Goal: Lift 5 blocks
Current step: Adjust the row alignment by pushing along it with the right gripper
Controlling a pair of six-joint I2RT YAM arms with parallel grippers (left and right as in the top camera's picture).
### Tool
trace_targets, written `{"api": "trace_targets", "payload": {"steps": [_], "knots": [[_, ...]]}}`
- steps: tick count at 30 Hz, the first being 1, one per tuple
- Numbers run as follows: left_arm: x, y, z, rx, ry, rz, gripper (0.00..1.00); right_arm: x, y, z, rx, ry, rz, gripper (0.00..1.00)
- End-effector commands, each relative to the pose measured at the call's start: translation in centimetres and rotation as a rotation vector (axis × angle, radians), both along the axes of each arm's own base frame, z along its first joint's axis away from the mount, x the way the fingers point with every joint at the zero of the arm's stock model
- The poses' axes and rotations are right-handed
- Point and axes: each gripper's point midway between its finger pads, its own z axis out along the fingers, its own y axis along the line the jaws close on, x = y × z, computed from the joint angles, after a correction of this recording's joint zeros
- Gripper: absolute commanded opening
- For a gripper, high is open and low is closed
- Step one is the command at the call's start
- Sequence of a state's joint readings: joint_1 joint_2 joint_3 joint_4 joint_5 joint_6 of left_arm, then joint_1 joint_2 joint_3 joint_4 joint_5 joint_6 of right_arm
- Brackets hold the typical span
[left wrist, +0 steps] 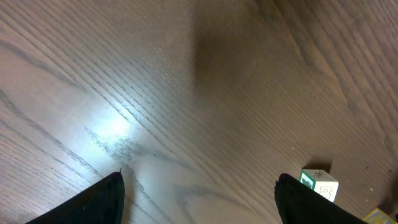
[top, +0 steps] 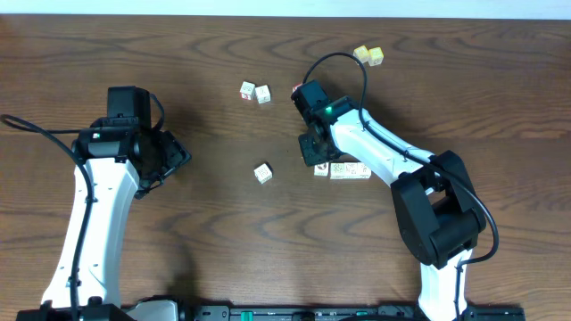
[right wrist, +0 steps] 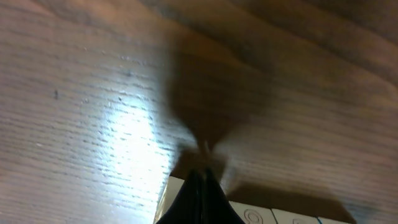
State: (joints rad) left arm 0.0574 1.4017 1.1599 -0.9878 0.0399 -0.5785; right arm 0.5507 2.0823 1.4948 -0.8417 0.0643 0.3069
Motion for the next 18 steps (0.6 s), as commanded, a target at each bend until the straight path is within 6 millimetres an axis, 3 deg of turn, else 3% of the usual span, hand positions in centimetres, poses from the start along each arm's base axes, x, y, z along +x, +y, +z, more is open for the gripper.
{"api": "trace_targets", "payload": {"steps": [1,8,18], "knots": [[0.3,0.2,0.8,0.008,-0.024,0.000,0.78,0.0,-0.4,0.6,-0.006,-0.010,-0.018,0.01],[0.3,0.2,0.8,0.008,-0.024,0.000,0.78,0.0,-0.4,1.4,-0.011,-0.003,-0.018,0.01],[0.3,0.2,0.8,0.008,-0.024,0.000,0.78,1.4,1.3,5.0,0.036,-0.039,-0.003,0.01]]}}
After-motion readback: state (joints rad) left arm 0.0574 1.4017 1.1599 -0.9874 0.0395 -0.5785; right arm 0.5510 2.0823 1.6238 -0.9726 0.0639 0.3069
